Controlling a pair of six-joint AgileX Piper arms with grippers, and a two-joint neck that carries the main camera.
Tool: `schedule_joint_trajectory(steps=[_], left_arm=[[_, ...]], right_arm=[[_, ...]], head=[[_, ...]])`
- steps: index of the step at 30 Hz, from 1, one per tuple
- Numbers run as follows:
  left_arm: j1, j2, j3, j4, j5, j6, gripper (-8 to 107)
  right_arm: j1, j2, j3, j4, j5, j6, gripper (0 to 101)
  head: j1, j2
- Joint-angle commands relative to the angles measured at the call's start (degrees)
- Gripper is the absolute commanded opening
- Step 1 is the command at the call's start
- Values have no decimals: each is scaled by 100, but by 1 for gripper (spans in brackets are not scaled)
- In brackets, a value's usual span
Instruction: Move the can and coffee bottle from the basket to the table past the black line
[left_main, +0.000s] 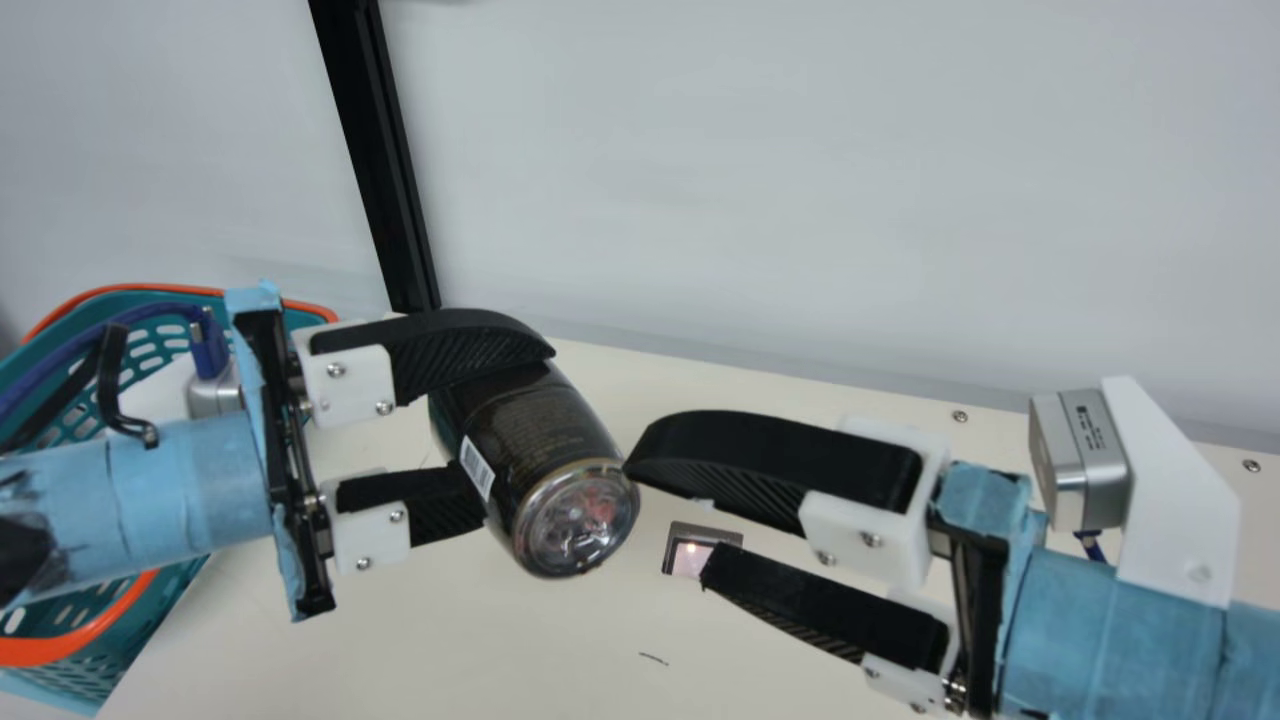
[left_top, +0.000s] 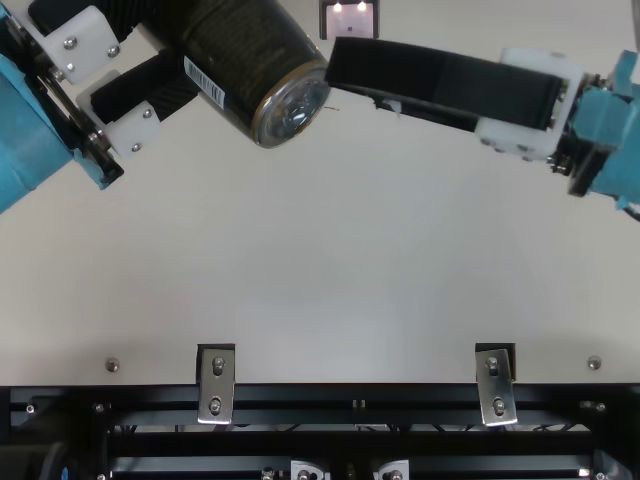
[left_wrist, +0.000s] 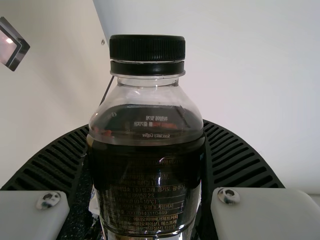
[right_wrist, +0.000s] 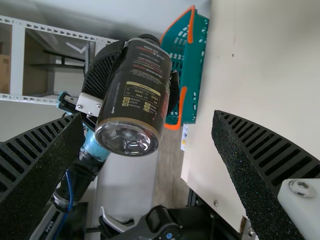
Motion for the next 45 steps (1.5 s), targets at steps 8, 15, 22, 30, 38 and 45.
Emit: schedule_joint_trajectory(steps=[8,15,22,30,38,45], left_arm=[[0,0,0,0,0,0,10],[0,0,0,0,0,0,10],[0,0,0,0,0,0,10],[0,0,0,0,0,0,10],[0,0,0,0,0,0,10],[0,0,0,0,0,0,10]], right_arm=[[275,221,83,840,-90,-233,101],[523,399,85,1221,-222,-354,101],[813,587,21,1498,-403,-456,101],[1048,757,-53,1690,-558,-535,101],[1211,889,-186,1712,-669,-480,101],[1350,994,-286,1712,-757,-436,101]], head=[[-212,-19],[-212,-19],[-212,-19],[-212,-19],[-212,-19],[-212,-19]])
